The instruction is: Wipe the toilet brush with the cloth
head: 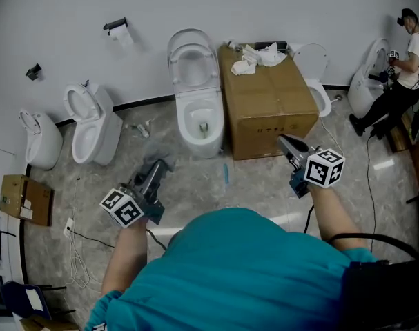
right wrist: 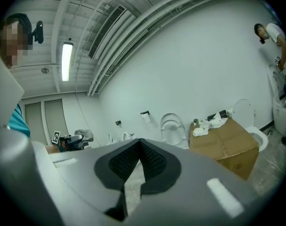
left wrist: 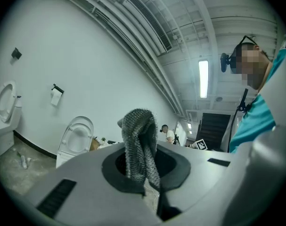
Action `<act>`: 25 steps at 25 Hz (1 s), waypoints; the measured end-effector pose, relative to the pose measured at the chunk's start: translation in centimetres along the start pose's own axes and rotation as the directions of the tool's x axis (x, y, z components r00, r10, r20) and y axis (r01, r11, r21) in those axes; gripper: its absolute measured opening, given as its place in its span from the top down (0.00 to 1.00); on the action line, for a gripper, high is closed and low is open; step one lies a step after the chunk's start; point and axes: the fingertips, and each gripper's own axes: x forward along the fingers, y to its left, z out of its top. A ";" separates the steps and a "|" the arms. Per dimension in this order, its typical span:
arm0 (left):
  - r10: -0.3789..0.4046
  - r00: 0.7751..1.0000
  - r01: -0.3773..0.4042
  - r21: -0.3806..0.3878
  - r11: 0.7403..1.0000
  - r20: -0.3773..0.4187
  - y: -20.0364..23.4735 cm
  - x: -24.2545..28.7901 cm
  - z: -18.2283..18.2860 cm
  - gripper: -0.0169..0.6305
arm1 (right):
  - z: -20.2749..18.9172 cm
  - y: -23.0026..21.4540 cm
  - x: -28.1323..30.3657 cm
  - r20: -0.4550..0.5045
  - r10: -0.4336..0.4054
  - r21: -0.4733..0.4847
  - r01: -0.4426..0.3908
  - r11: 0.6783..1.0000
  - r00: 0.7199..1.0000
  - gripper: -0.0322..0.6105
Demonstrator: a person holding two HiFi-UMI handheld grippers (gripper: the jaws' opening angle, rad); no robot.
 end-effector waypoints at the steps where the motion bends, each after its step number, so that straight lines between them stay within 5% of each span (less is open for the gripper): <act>1: 0.002 1.000 -0.002 -0.003 1.000 0.000 0.7 0.0 0.0 0.94 | -0.2 0.1 0.7 -0.006 0.003 -0.002 -0.003 1.000 1.000 0.96; 9: -0.039 0.999 0.038 -0.049 0.998 -0.006 11.1 1.6 1.9 0.94 | 0.2 0.2 11.1 -0.033 -0.019 -0.023 0.019 1.000 0.999 0.96; 18: -0.140 0.989 0.138 -0.042 0.990 -0.053 27.0 4.3 10.3 0.94 | 4.2 1.5 27.0 0.010 -0.115 0.008 0.115 0.993 0.993 0.96; 25: -0.165 0.984 0.159 -0.082 0.984 -0.061 34.4 5.8 11.8 0.94 | 4.5 0.2 34.1 -0.035 -0.154 0.025 0.155 0.988 0.987 0.96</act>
